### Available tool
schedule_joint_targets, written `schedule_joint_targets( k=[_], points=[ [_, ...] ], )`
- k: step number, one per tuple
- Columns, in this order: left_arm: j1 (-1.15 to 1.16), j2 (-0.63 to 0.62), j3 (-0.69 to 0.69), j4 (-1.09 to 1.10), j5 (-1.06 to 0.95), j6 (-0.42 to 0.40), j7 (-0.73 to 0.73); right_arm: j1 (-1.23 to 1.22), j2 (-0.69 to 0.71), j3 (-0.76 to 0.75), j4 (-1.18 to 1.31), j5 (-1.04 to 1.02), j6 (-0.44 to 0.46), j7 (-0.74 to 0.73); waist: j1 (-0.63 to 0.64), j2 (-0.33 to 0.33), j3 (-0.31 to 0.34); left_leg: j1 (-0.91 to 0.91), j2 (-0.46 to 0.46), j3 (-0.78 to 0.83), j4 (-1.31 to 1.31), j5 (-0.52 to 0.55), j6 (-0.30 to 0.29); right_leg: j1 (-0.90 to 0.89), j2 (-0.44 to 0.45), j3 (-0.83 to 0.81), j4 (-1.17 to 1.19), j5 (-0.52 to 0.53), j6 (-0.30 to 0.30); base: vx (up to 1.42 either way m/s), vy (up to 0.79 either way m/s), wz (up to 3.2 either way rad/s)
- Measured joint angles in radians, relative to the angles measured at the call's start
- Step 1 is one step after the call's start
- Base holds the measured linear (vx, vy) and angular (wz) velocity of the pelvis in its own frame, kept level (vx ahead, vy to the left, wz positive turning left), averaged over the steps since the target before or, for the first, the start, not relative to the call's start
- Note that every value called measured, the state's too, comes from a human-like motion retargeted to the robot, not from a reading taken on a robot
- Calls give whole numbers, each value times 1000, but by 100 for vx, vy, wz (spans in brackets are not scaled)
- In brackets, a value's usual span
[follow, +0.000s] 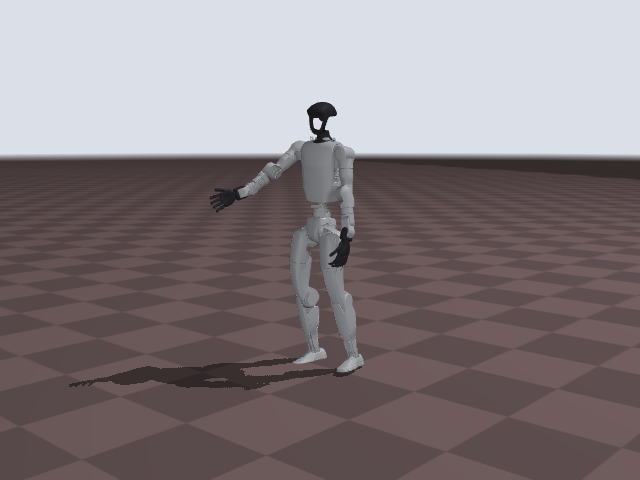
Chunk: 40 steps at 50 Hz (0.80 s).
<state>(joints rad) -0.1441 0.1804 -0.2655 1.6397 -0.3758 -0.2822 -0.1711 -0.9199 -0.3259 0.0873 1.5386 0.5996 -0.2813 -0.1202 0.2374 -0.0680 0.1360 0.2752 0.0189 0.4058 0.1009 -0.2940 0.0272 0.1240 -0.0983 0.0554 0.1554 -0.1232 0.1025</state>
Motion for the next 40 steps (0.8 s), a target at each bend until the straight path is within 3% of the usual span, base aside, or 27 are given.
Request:
schedule_joint_targets(
  k=[2, 5, 7, 10, 12, 17, 20, 23, 27, 30, 31, 33, 35, 37, 38, 40],
  points=[
    [-228, 0, 51, -27, 42, 20, 2, 208, 28, 1, 36, -198, 46, 74, -111, 67, -41, 9, 38, -24, -150, 44, -67, -259, 49, -72, 404, 41, -34, -24, 21, 165],
    [-571, 64, 117, -105, 146, 80, 25, 515, 73, 42, 104, -444, 146, 211, -277, 87, -55, -47, 69, -121, -188, 64, -107, -661, 2, -141, 996, 283, 31, -15, 7, 188],
    [-780, 122, 129, -173, 176, 92, 73, 721, 106, 77, 136, -502, 178, 268, -365, 92, -10, -31, 89, -178, -188, 72, -110, -796, -44, -161, 1271, 232, 34, -3, 5, 165],
    [-1058, 209, 107, -258, 215, 113, 121, 1016, 153, 145, 148, -496, 209, 335, -423, 98, 23, -37, 102, -206, -188, 85, -81, -978, -148, -194, 1608, 18, -74, -3, 8, 53],
    [-1224, 266, 51, -266, 224, 123, 126, 1178, 170, 190, 142, -455, 215, 400, -431, 95, 32, -43, 97, -199, -188, 91, -55, -1066, -176, -185, 1745, -26, -134, 1, 6, -28],
    [-1451, 360, -88, -211, 278, 145, 106, 1436, 140, 146, 161, -398, 236, 456, -434, 94, 11, -52, 96, -160, -188, 88, -57, -1136, -94, -148, 1850, -55, -162, 5, 0, -45],
    [-1443, 362, -82, -203, 308, 150, 92, 1473, 113, 82, 161, -395, 250, 422, -422, 84, -21, -66, 77, -150, -188, 77, -67, -1071, -85, -141, 1757, -72, -155, 5, -2, -26],
    [-1296, 311, -27, -237, 294, 122, 88, 1410, 124, 90, 161, -380, 232, 397, -386, 85, -42, -62, 70, -152, -188, 62, -74, -899, -34, -131, 1489, -58, -100, 6, -5, -7],
    [-968, 183, 52, -262, 256, 82, 67, 1203, 151, 67, 161, -346, 208, 328, -326, 67, -45, -19, 32, -173, -188, 49, -68, -478, -17, -128, 794, 7, -34, 11, -7, 19],
    [-701, 92, 93, -199, 242, 51, 44, 952, 156, 4, 161, -280, 181, 240, -219, 23, -12, 23, -16, -156, -147, 25, -41, -81, -38, -146, 191, -130, -1, 12, -17, -65],
    [-608, 74, 88, -155, 262, 38, 31, 847, 152, -9, 161, -239, 164, 208, -160, -1, -3, 8, -32, -133, -92, 15, -14, -5, -52, -133, 49, -117, 20, 1, -26, -156],
    [-413, 49, 68, -56, 338, 51, -32, 625, 138, -13, 158, -138, 154, 165, -50, -57, 15, -95, -45, -81, 136, -4, 12, 88, -93, -89, -163, -38, 43, -11, -30, -165],
    [-188, 30, 26, 14, 285, 88, -150, 389, 99, -53, 137, -81, 155, 105, -16, -82, -19, -436, 45, -94, 672, 14, -2, 57, -97, -55, -243, 40, 5, -22, -25, -59],
    [63, 9, 9, 35, 144, 77, -179, 168, 48, -89, 76, 6, 93, 14, -10, -67, -30, -720, 97, -193, 1080, 90, -49, 35, -76, -40, -243, 54, -14, -13, -12, -16],
    [181, 3, 13, 35, 81, 69, -187, 57, 23, -95, 43, 53, 63, -17, -2, -67, -17, -815, 101, -224, 1233, 74, -70, 43, -79, -34, -243, 54, -10, -3, -7, -28],
    [400, 1, 11, 28, -26, 52, -220, -156, -25, -74, -6, 157, 1, -63, 20, -77, 4, -965, 150, -222, 1507, -47, -43, 55, -89, -27, -243, 50, -1, 3, -5, -27]
  ],
)
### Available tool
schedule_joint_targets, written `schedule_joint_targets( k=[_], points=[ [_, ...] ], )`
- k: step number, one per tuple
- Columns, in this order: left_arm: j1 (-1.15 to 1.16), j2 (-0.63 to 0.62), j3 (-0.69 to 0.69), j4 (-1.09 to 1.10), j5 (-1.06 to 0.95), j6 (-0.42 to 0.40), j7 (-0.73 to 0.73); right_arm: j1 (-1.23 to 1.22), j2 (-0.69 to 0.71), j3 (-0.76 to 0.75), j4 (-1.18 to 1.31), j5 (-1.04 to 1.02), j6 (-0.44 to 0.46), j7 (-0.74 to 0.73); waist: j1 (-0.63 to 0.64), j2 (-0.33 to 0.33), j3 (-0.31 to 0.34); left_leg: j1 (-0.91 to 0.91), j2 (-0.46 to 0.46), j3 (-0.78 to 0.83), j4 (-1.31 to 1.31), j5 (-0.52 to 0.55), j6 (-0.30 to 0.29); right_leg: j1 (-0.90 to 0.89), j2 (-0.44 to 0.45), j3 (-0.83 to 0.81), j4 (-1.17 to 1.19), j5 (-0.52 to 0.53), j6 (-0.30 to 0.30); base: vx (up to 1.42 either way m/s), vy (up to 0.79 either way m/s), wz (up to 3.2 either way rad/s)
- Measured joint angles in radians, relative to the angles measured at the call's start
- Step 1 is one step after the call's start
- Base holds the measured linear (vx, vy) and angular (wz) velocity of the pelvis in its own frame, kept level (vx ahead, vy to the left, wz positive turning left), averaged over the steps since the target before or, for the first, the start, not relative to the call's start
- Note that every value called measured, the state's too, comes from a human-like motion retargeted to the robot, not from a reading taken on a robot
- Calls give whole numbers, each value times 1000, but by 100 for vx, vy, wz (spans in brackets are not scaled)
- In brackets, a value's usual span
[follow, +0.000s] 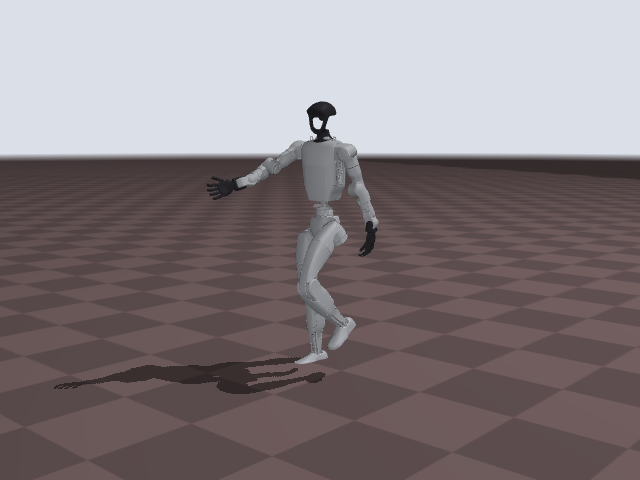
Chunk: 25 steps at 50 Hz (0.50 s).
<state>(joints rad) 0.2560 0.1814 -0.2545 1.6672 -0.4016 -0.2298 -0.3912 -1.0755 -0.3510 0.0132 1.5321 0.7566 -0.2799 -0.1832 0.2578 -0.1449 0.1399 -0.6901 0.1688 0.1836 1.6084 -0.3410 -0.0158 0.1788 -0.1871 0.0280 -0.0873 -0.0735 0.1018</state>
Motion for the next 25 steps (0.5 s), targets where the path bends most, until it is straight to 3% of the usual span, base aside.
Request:
schedule_joint_targets(
  k=[2, 5, 9, 13, 15, 18, 20, 22, 23, 25],
  points=[
    [185, 19, -25, -10, -48, 3, -37, -179, -52, 47, -20, 108, -42, -35, 30, -11, -6, -119, 98, 32, 217, -102, 84, -6, -2, 3, 0, -4, -4, 0, 0, 0],
    [383, 67, -50, -15, -38, 59, -35, -395, -134, 112, -7, 227, -34, -120, 68, -27, -42, -278, 173, 27, 419, -128, 165, -42, 6, -4, 0, -6, -12, 2, -2, 18],
    [479, 75, -66, -24, -61, 111, 60, -591, -182, 160, 69, 261, -17, -348, 46, -44, -98, -355, 106, 3, 441, -131, 183, -96, 6, -33, 0, -1, -4, 1, 1, 48],
    [394, 20, -121, -51, -76, 113, 125, -599, -135, 146, 110, 222, -28, -517, -9, -33, -148, -247, 9, -18, 240, -102, 143, -131, 13, -40, 0, -5, -3, -1, 5, 14],
    [273, -12, -118, -42, -39, 135, 79, -502, -78, 120, 84, 182, 22, -412, -23, -32, -162, -102, -27, -4, 26, -72, 119, -132, 8, -24, 0, -8, -2, 4, 7, -47],
    [-6, -30, -48, 3, 37, 139, 11, -263, 12, 80, 47, 73, 119, -72, -6, -35, -123, 316, -58, 104, -554, 49, 98, -81, -3, 32, 20, -13, 4, 13, 9, -104],
    [-245, -25, 32, 28, 62, 86, 96, -87, 51, 42, 27, -8, 118, 63, 7, 0, -27, 736, -119, 198, -1096, 52, 81, 10, 10, 61, 54, -25, 23, 18, 18, -74],
    [-480, -25, 90, 5, -1, 0, 212, 108, 55, -10, 20, -99, 75, 110, -79, 83, 19, 980, -134, 196, -1465, 31, 53, 34, 73, 12, 128, -21, -2, 1, 29, 115],
    [-589, -25, 106, -18, -15, -11, 226, 217, 49, -39, 28, -177, 83, 146, -147, 136, 24, 1028, -104, 174, -1562, 43, 9, -10, 118, -37, 237, -16, -37, -16, 28, 189],
    [-826, -4, 135, -53, 152, 41, 172, 430, 33, -54, 52, -365, 132, 274, -227, 185, -53, 972, -81, 158, -1696, 98, -49, -429, 132, -87, 836, 9, -59, -26, 18, 148]
  ],
)
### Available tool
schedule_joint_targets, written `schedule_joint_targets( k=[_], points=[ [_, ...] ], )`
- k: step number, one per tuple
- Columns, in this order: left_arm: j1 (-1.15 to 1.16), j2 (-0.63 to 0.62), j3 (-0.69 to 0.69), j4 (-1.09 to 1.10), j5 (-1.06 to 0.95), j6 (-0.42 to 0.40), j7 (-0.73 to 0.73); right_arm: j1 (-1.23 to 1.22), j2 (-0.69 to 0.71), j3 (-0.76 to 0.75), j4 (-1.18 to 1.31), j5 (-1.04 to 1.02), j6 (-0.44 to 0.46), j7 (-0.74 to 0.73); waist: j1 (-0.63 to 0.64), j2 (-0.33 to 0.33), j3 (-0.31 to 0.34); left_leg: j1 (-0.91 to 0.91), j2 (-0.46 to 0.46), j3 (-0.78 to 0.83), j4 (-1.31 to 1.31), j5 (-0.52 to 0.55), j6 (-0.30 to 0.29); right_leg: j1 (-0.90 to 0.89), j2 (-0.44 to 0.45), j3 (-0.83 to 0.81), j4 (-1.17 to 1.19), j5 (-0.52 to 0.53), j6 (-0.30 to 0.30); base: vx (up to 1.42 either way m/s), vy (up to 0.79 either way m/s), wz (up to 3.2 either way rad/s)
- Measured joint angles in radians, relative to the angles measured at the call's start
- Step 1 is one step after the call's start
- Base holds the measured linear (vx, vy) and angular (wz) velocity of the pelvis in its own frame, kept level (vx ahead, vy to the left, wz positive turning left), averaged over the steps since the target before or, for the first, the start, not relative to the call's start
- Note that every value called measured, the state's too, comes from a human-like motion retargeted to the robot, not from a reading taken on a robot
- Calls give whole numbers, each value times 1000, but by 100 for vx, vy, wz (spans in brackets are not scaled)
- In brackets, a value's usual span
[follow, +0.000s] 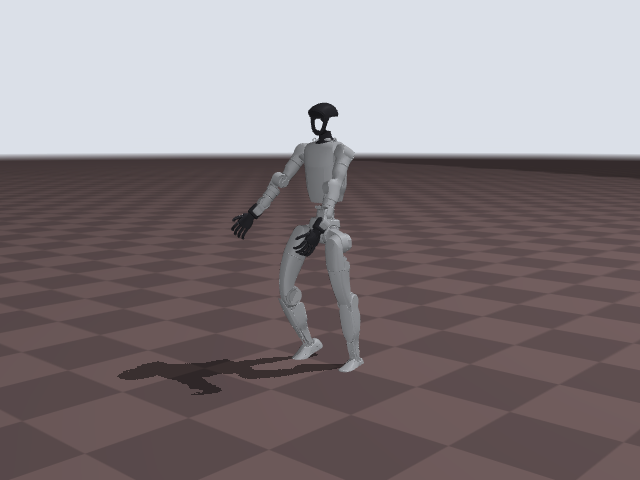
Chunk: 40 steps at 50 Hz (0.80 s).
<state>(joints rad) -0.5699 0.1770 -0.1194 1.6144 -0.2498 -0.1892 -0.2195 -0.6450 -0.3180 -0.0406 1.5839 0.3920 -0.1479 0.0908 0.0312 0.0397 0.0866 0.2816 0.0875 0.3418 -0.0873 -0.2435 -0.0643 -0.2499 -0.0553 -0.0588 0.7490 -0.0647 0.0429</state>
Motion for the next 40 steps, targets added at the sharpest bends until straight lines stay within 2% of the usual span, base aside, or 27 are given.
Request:
schedule_joint_targets(
  k=[2, 3, 6, 8, 12, 15, 18, 21, 24, 27, 28, 30, 32, 33, 35, 38, 40],
  points=[
    [-225, 54, -16, -54, 89, 22, 3, 210, -8, 23, 48, -122, 48, 83, -80, -1, 8, -25, 9, -54, 0, 5, -11, -251, -42, -21, 382, 164, 50, -11, 7, 145],
    [-332, 81, -31, -83, 116, 28, 13, 315, -8, 45, 71, -161, 65, 121, -118, -1, 32, -13, 14, -82, 0, 9, -9, -330, -67, -30, 531, 180, 61, -1, 7, 145],
    [-625, 166, -84, -156, 169, 56, 49, 614, 0, 121, 106, -222, 101, 218, -187, 1, 72, -10, 15, -129, 0, 23, 13, -542, -195, -68, 918, 26, -17, 0, 9, 87],
    [-786, 225, -125, -188, 173, 64, 67, 783, 7, 167, 113, -226, 110, 262, -209, 8, 75, -24, 17, -135, 0, 27, 36, -664, -241, -68, 1108, -53, -73, 0, 4, 7],
    [-998, 326, -207, -169, 169, 60, 84, 1039, 21, 220, 116, -176, 105, 305, -225, 16, 53, -37, 33, -110, 0, 27, 48, -782, -139, -35, 1294, -144, -102, 7, -4, -35],
    [-1051, 356, -226, -136, 171, 70, 88, 1145, 41, 216, 116, -144, 115, 310, -222, 9, 20, -52, 31, -98, 0, 23, 35, -774, -64, -10, 1291, -171, -92, 7, -8, -25],
    [-987, 327, -186, -143, 154, 60, 78, 1155, 84, 220, 116, -115, 118, 305, -197, -2, -9, -65, 17, -102, 0, 13, 35, -669, -45, 10, 1146, -162, -73, 6, -7, -3],
    [-799, 247, -117, -187, 118, 31, 69, 1071, 132, 229, 116, -101, 104, 273, -162, -6, -20, -61, 4, -118, 0, -2, 37, -460, -45, 13, 826, -131, -36, 7, -7, 23],
    [-533, 143, -53, -208, 93, 1, 48, 905, 155, 206, 116, -123, 86, 213, -121, -20, -6, -19, -28, -139, 0, -9, 45, -103, -84, -35, 259, -92, -9, 14, -8, 28],
    [-249, 65, -23, -152, 104, -25, 52, 650, 153, 171, 116, -134, 64, 98, -25, -67, 41, 37, -79, -115, 31, -18, 66, 325, -108, -83, -400, -195, 51, 15, -20, -74],
    [-147, 51, -28, -113, 134, -39, 53, 547, 148, 168, 116, -121, 47, 52, 30, -93, 46, 24, -100, -87, 79, -23, 89, 406, -118, -66, -560, -187, 83, 4, -29, -176],
    [76, 34, -44, -14, 243, -36, 8, 335, 136, 188, 110, -42, 24, -7, 128, -158, 36, -102, -118, -34, 321, -55, 111, 486, -160, -16, -784, -91, 126, -7, -31, -165],
    [333, 19, -64, 52, 180, -15, -109, 123, 100, 163, 72, 5, 12, -64, 134, -180, -49, -494, -48, -100, 895, -158, 67, 411, -157, 4, -836, -25, 112, -17, -21, -34],
    [467, 11, -72, 66, 107, -30, -133, 20, 78, 147, 39, 46, -16, -105, 138, -179, -70, -651, -35, -153, 1128, -197, 52, 384, -150, 13, -836, -16, 110, -13, -11, -16],
    [709, 1, -84, 71, -15, -63, -166, -196, 31, 135, -30, 145, -81, -175, 160, -192, -67, -877, -18, -190, 1506, -265, 43, 362, -155, 32, -836, -12, 114, -6, -5, -43],
    [1012, -1, -148, 49, -123, -87, -227, -502, -45, 185, -98, 297, -170, -255, 213, -220, -43, -1078, 117, -120, 1903, -332, 142, 331, -165, 66, -836, -10, 101, -2, -5, -46],
    [1165, 10, -194, 37, -151, -57, -271, -678, -100, 246, -108, 400, -191, -276, 234, -230, -39, -1174, 197, -100, 2069, -368, 222, 310, -159, 68, -836, -5, 89, 0, -5, 8]
  ],
)
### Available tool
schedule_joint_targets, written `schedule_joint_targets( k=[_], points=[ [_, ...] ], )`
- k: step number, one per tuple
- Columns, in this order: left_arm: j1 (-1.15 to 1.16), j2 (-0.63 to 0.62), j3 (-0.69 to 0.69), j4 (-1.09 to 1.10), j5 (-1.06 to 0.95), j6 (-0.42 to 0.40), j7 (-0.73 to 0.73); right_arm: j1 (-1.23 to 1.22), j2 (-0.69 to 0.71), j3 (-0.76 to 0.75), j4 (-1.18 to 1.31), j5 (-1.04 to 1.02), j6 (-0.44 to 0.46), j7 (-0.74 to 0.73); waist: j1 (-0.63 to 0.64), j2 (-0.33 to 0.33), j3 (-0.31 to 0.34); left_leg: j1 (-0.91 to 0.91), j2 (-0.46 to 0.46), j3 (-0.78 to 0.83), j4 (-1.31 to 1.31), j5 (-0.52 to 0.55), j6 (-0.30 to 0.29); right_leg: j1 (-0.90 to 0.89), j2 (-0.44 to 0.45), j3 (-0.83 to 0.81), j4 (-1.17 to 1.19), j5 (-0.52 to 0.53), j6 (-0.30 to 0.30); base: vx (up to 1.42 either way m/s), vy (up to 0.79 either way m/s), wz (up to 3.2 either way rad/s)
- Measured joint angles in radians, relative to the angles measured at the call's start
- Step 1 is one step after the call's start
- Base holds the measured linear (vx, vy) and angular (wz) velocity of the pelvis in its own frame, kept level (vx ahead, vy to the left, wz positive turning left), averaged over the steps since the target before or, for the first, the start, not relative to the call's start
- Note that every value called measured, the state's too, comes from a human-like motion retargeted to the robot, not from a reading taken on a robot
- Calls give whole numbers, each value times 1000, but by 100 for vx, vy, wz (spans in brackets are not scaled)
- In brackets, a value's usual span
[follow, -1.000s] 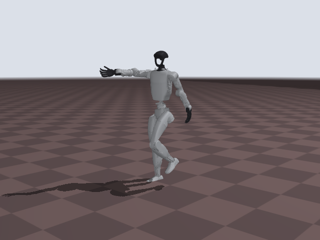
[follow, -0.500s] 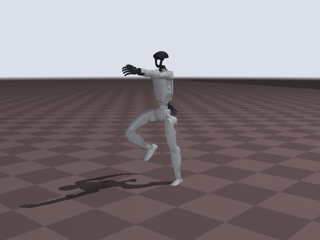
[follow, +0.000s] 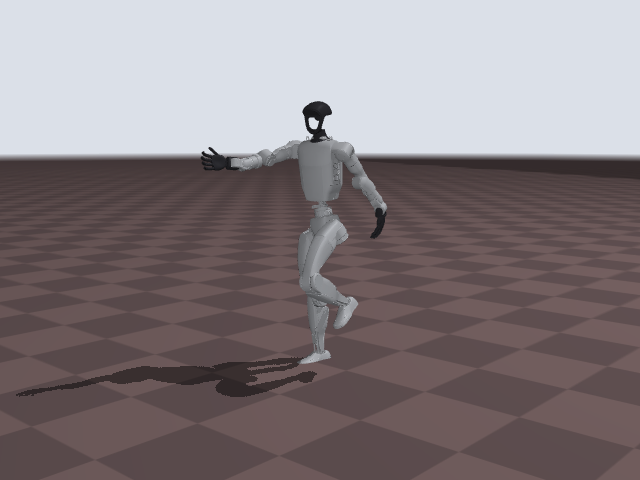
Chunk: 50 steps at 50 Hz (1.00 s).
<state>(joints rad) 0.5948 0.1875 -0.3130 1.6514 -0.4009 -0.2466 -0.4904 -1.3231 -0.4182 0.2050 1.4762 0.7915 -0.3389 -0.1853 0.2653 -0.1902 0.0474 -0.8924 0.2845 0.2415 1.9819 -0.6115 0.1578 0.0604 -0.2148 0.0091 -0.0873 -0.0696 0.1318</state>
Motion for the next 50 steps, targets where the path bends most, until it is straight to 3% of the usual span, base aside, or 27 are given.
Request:
schedule_joint_targets(
  k=[2, 4, 7, 10, 12, 14, 16, 18, 20, 21, 23, 25, 30, 33, 36, 40, 45, 48, 50],
  points=[
    [100, 15, -31, -8, -24, 53, -27, -147, -45, 94, 32, 131, 10, -3, 2, -8, -5, -70, 5, -11, 72, -10, 42, -14, 4, -17, 0, 4, -7, 2, -2, 49],
    [158, 21, -57, -17, -60, 99, -40, -260, -67, 208, 84, 265, 22, -2, -6, -14, -14, -101, -35, -25, 74, -2, 48, -24, 4, -33, 0, 7, -8, 3, 1, 49],
    [161, 10, -93, -35, -97, 138, -45, -334, -52, 324, 144, 367, 41, 9, -24, -11, -37, -64, -100, -40, -32, 30, 23, -33, 9, -42, 0, 9, -7, 2, 2, 17],
    [50, -21, -122, -46, -83, 146, -31, -281, -7, 301, 164, 322, 67, 27, -51, 0, -60, 78, -152, -39, -294, 66, -16, -32, 17, -36, 0, 5, -10, 2, 1, -10],
    [-97, -36, -101, -28, -31, 136, 0, -161, 25, 187, 140, 186, 98, 39, -47, -1, -48, 288, -185, -14, -629, 142, -57, -1, 17, -11, 5, -1, -13, 10, 5, -70],
    [-295, -34, -42, 0, 24, 105, 81, 9, 58, 65, 90, 54, 120, 50, -20, 13, 11, 625, -221, 36, -1119, 250, -101, 70, 28, 23, 33, -18, -7, 19, 8, -114],
    [-533, -20, 41, 18, 2, 32, 234, 207, 85, -31, 30, -27, 96, 44, -16, 64, 85, 990, -258, 90, -1637, 298, -120, 158, 66, 27, 60, -37, 11, 19, 19, -30],
    [-776, -8, 113, 9, -101, -31, 354, 430, 104, -112, -7, -120, 77, 46, -92, 125, 104, 1166, -260, 88, -1935, 309, -153, 172, 119, -31, 113, -48, -6, 1, 28, 158],
    [-1014, 4, 163, -12, -94, -44, 403, 680, 127, -165, -10, -194, 87, 111, -204, 191, 100, 1210, -213, 35, -2069, 368, -224, 76, 170, -125, 321, -39, -60, -15, 26, 228],
    [-1141, 16, 173, -24, -23, -25, 400, 803, 142, -172, 10, -236, 107, 166, -236, 200, 74, 1163, -201, 9, -2069, 384, -232, -105, 151, -146, 595, -14, -70, -22, 18, 174],
    [-1392, 53, 173, -66, 85, 9, 418, 1035, 175, -179, 67, -331, 160, 249, -298, 200, 55, 1101, -192, -43, -2069, 401, -237, -411, 103, -156, 1049, 107, -52, -17, 10, 128],
    [-1626, 103, 154, -119, 144, 33, 460, 1255, 212, -159, 126, -408, 214, 313, -366, 201, 88, 1103, -182, -89, -2069, 402, -239, -601, 65, -150, 1374, 159, -27, -4, 7, 124],
    [-2053, 276, 63, -171, 203, 72, 494, 1719, 229, -57, 160, -451, 262, 457, -509, 212, 116, 1093, -189, -134, -2069, 408, -204, -919, -158, -178, 1929, -69, -147, 3, 11, 42],
    [-2189, 354, -26, -132, 196, 71, 483, 1903, 199, -107, 165, -433, 263, 505, -544, 225, 114, 1091, -176, -120, -2069, 421, -192, -992, -96, -153, 2017, -63, -143, 7, 3, -29],
    [-2229, 374, -69, -100, 210, 76, 454, 1994, 188, -166, 201, -441, 273, 509, -532, 226, 99, 1090, -167, -102, -2069, 436, -201, -986, 10, -132, 1984, -37, -105, 7, -4, -44],
    [-2121, 338, -27, -110, 234, 69, 418, 1969, 212, -184, 224, -434, 279, 494, -493, 205, 75, 1096, -191, -97, -2069, 429, -204, -852, 30, -137, 1791, -5, -86, 3, -1, -14],
    [-1741, 209, 108, -150, 207, 38, 401, 1719, 260, -153, 206, -389, 261, 440, -398, 164, 65, 1147, -248, -93, -2069, 400, -181, -445, 76, -124, 1116, 92, -37, 6, -5, -21],
    [-1475, 120, 155, -111, 218, 26, 389, 1455, 271, -126, 221, -366, 236, 341, -265, 117, 85, 1193, -305, -49, -2055, 393, -153, -96, 72, -121, 589, -126, -41, 9, -15, -108],
    [-1282, 76, 144, -57, 281, 9, 354, 1250, 271, -79, 224, -313, 212, 283, -137, 55, 106, 1149, -352, 16, -1912, 379, -110, 79, 36, -86, 288, -164, -13, -3, -27, -181]
  ],
)
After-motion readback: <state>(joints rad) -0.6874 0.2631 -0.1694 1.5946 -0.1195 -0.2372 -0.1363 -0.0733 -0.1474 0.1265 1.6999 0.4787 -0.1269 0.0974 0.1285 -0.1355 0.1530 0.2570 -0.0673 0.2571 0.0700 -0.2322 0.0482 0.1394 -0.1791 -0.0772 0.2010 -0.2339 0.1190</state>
